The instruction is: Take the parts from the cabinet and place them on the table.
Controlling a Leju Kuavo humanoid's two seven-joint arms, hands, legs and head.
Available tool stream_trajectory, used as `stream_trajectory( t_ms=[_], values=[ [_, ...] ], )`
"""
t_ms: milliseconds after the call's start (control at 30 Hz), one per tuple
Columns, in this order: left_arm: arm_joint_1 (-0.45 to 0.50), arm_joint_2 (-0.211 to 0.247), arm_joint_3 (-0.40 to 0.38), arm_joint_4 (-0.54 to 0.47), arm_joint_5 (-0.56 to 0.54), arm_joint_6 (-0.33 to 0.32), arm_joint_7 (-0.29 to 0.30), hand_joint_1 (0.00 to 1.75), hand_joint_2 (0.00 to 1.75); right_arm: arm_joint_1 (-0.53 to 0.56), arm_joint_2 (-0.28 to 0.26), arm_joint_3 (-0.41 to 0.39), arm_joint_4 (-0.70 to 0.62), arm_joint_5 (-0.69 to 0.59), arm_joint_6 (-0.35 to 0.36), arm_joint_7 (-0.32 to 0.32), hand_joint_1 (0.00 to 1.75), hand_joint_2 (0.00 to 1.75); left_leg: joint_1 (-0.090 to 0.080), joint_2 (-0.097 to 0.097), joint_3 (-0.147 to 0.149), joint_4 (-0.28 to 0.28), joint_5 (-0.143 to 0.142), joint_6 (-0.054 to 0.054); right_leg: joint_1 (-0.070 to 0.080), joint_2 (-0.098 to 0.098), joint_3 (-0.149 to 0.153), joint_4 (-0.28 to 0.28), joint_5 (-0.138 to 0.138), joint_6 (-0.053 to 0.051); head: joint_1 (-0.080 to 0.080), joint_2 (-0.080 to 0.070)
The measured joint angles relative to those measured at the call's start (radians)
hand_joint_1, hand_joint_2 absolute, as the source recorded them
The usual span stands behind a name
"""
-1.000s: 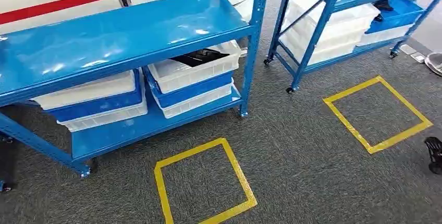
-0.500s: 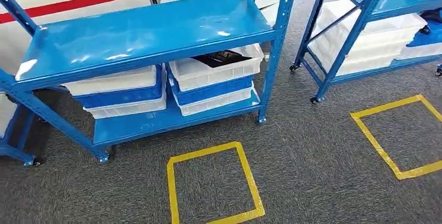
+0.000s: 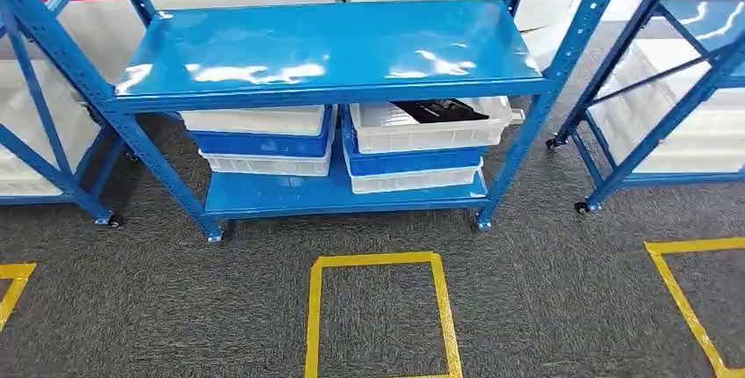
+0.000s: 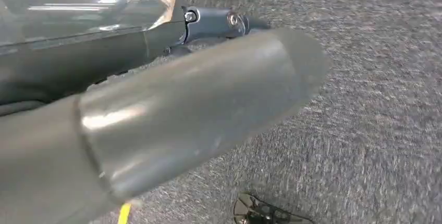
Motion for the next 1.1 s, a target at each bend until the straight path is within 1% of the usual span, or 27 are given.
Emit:
stream_trajectory(
  t_ms=[33,67,100,133,167,200,233,267,333,367,400,433,467,533,567,600,667,700,767,833,867,900,933,967,1000,1067,1100],
  values=[
    [0.001,0.0,0.0,0.0,0.0,0.0,0.001,0.0,0.0,0.001,-0.002,0.0,0.0,-0.001,-0.002,0.002,0.0,0.0,0.0,-0.013,0.001,0.001,-0.001,-0.001,-0.005,0.007,-0.037,0.059,-0.015,0.004,-0.001,0.0],
    [0.002,0.0,0.0,0.0,0.0,0.0,0.003,0.0,0.0,0.002,-0.003,-0.002,0.0,-0.003,-0.003,0.003,0.0,0.0,0.001,-0.023,0.002,0.002,-0.003,-0.003,-0.007,0.008,-0.054,0.076,-0.01,0.012,0.001,0.0],
    [0.003,0.0,0.0,0.0,0.001,0.001,0.006,0.0,0.0,0.002,-0.005,-0.003,0.001,-0.003,-0.003,0.003,0.0,0.0,0.003,-0.032,0.005,0.003,-0.005,-0.007,-0.01,0.008,-0.048,0.045,0.015,0.026,0.002,0.0],
    [0.005,-0.001,0.0,0.001,0.001,0.001,0.006,0.0,0.0,0.003,-0.007,-0.004,0.0,-0.005,-0.004,0.004,0.0,0.0,0.005,-0.04,0.007,0.007,-0.01,-0.013,-0.017,0.008,-0.022,-0.029,0.059,0.043,0.002,0.0],
    [0.005,-0.002,0.0,0.001,0.002,0.002,0.008,0.0,0.0,0.005,-0.009,-0.004,0.001,-0.006,-0.005,0.004,0.0,0.0,0.01,-0.047,0.008,0.017,-0.017,-0.022,-0.024,0.008,0.019,-0.132,0.112,0.06,0.002,0.0],
    [0.006,-0.002,0.0,0.001,0.002,0.003,0.008,0.0,0.0,0.005,-0.009,-0.004,0.001,-0.006,-0.005,0.004,0.0,0.0,0.01,-0.049,0.003,0.031,-0.027,-0.033,-0.029,0.011,0.045,-0.207,0.136,0.065,0.003,0.0],
    [0.005,-0.001,0.0,0.001,0.002,0.003,0.009,0.0,0.0,0.005,-0.005,-0.005,0.002,-0.007,-0.005,0.003,0.0,0.0,0.002,-0.052,-0.001,0.038,-0.036,-0.043,-0.023,0.023,0.037,-0.194,0.131,0.055,0.009,0.0],
    [0.005,-0.001,0.0,0.001,0.002,0.004,0.009,0.0,0.0,0.001,-0.007,-0.005,0.001,-0.007,-0.006,0.003,0.0,0.0,0.003,-0.053,-0.004,0.045,-0.043,-0.045,-0.024,0.024,0.044,-0.194,0.131,0.038,0.006,0.0],
    [0.005,-0.002,0.001,0.001,0.002,0.006,0.008,0.0,0.0,0.0,-0.006,-0.005,0.001,-0.008,-0.006,0.001,0.0,0.0,0.007,-0.053,-0.004,0.044,-0.041,-0.049,-0.019,0.023,0.042,-0.192,0.129,0.024,0.0,0.0],
    [0.006,-0.002,0.0,0.001,0.002,0.006,0.008,0.0,0.0,0.0,-0.005,-0.005,0.001,-0.008,-0.006,0.001,0.0,0.0,0.012,-0.053,-0.005,0.047,-0.045,-0.053,-0.027,0.022,0.044,-0.194,0.13,0.017,0.002,0.0],
    [0.007,-0.002,0.0,0.001,0.002,0.006,0.009,0.0,0.0,0.0,-0.005,-0.005,0.001,-0.008,-0.006,0.0,0.0,0.0,0.014,-0.035,-0.008,0.064,-0.056,-0.058,-0.026,0.021,0.045,-0.195,0.131,0.013,0.002,0.0],
    [0.006,-0.003,0.0,0.001,0.002,0.006,0.009,0.0,0.0,0.001,-0.005,-0.006,0.001,-0.008,-0.006,-0.001,0.0,0.0,0.014,-0.016,-0.027,0.106,-0.084,-0.062,-0.024,0.019,0.047,-0.195,0.13,0.009,-0.004,0.0],
    [0.005,-0.003,0.0,0.001,0.002,0.006,0.008,0.0,0.0,0.001,-0.004,-0.006,0.001,-0.008,-0.006,-0.002,0.0,0.0,0.014,-0.008,-0.061,0.173,-0.12,-0.067,-0.022,0.016,0.047,-0.195,0.129,0.003,-0.002,0.0],
    [0.006,-0.003,0.0,0.001,0.002,0.006,0.008,0.0,0.0,0.002,-0.005,-0.009,0.001,-0.009,-0.006,-0.003,0.0,0.0,0.014,-0.001,-0.146,0.331,-0.181,-0.07,-0.017,0.01,0.047,-0.195,0.126,-0.002,-0.004,0.0],
    [0.007,-0.003,0.0,0.001,0.002,0.005,0.008,0.0,0.0,0.003,-0.005,-0.01,0.001,-0.01,-0.007,-0.003,0.0,0.0,0.014,0.0,-0.164,0.357,-0.178,-0.069,-0.015,0.008,0.048,-0.195,0.125,-0.003,-0.004,0.0],
    [0.007,-0.003,0.001,0.001,0.002,0.004,0.008,0.0,0.0,0.003,-0.005,-0.012,0.001,-0.01,-0.006,-0.003,0.0,0.0,0.014,0.001,-0.159,0.338,-0.154,-0.065,-0.014,0.007,0.05,-0.195,0.124,-0.004,-0.004,0.0],
    [0.008,-0.003,0.001,0.001,0.001,0.004,0.008,0.0,0.0,0.002,-0.004,-0.013,0.001,-0.011,-0.006,-0.005,0.0,0.0,0.012,0.001,-0.091,0.193,-0.068,-0.051,-0.01,0.007,0.055,-0.195,0.121,-0.006,-0.005,0.0],
    [0.007,-0.003,0.0,0.001,0.0,0.004,0.007,0.0,0.0,0.001,-0.003,-0.013,0.001,-0.011,-0.007,-0.006,0.0,0.0,0.009,0.004,-0.044,0.101,-0.031,-0.037,-0.008,0.007,0.058,-0.195,0.12,-0.006,-0.005,0.0],
    [0.004,-0.002,0.0,0.0,0.0,0.004,0.005,0.0,0.0,0.0,-0.001,-0.014,0.001,-0.011,-0.008,-0.008,0.0,0.0,-0.001,0.014,-0.03,0.06,-0.038,-0.03,-0.001,0.006,0.056,-0.197,0.117,0.001,-0.003,0.0],
    [0.004,-0.003,0.0,0.0,0.0,0.004,0.005,0.0,0.0,0.001,0.0,-0.015,0.001,-0.011,-0.008,-0.01,0.0,0.0,-0.008,0.01,-0.032,0.062,-0.039,-0.024,-0.009,0.003,0.057,-0.202,0.118,0.011,-0.004,0.0],
    [0.004,-0.003,0.0,0.0,0.0,0.004,0.005,0.0,0.0,0.0,0.002,-0.016,0.001,-0.012,-0.008,-0.01,0.0,0.0,-0.009,0.006,-0.029,0.051,-0.033,-0.018,-0.005,0.0,0.062,-0.208,0.119,0.019,-0.007,0.0],
    [0.005,-0.003,0.0,0.0,0.0,0.004,0.005,0.0,0.0,0.0,0.0,-0.017,0.001,-0.012,-0.008,-0.01,0.0,0.0,0.006,0.006,-0.01,0.024,-0.017,-0.016,-0.002,-0.001,0.056,-0.192,0.114,0.022,-0.005,0.0],
    [0.005,-0.004,0.0,0.0,0.0,0.004,0.005,0.0,0.0,0.001,0.0,-0.019,0.001,-0.012,-0.008,-0.011,0.0,0.0,0.004,0.004,-0.004,0.014,-0.016,-0.012,0.0,0.003,0.044,-0.163,0.095,0.019,-0.003,0.0],
    [0.005,-0.004,0.0,0.0,0.0,0.003,0.005,0.0,0.0,0.0,0.0,-0.019,0.001,-0.012,-0.008,-0.011,0.0,0.0,0.005,0.004,-0.004,0.015,-0.013,-0.006,-0.001,0.006,0.013,-0.099,0.063,0.012,0.0,0.0],
    [0.004,-0.004,0.0,0.0,0.0,0.003,0.005,0.0,0.0,0.001,-0.002,-0.02,0.001,-0.012,-0.008,-0.011,0.0,0.0,0.004,0.003,-0.004,0.015,-0.013,-0.007,-0.003,0.007,-0.029,-0.013,0.028,0.008,0.001,0.0],
    [0.005,-0.004,0.0,0.0,0.0,0.003,0.005,0.0,0.0,0.001,-0.003,-0.021,0.001,-0.013,-0.008,-0.011,0.0,0.0,0.002,-0.001,-0.005,0.016,-0.014,-0.007,-0.005,0.008,-0.091,0.1,-0.004,0.012,0.0,0.0],
    [0.005,-0.004,0.0,0.0,0.0,0.003,0.005,0.0,0.0,0.003,-0.004,-0.021,0.001,-0.016,-0.008,-0.011,0.0,0.0,0.002,-0.004,-0.003,0.016,-0.015,-0.008,-0.007,0.008,-0.095,0.097,0.005,0.02,0.001,0.0]
  ],
)
